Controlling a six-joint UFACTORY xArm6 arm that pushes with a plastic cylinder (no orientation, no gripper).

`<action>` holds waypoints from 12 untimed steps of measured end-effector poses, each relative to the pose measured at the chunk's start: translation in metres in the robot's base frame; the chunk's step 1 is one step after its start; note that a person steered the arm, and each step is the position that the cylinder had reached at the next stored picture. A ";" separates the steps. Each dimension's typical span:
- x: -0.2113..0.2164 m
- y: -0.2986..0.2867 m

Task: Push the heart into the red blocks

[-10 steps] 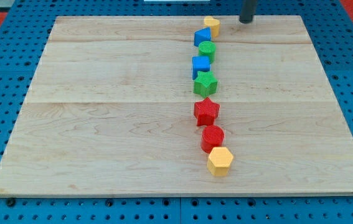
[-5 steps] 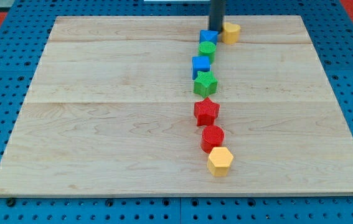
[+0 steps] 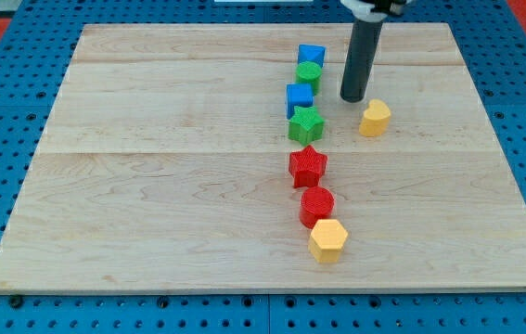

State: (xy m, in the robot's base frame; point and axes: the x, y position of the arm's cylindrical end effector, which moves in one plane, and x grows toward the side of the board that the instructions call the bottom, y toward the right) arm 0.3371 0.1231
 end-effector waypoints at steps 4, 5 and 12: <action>0.107 0.010; 0.082 -0.007; 0.134 -0.070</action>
State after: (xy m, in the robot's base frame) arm 0.4716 0.0533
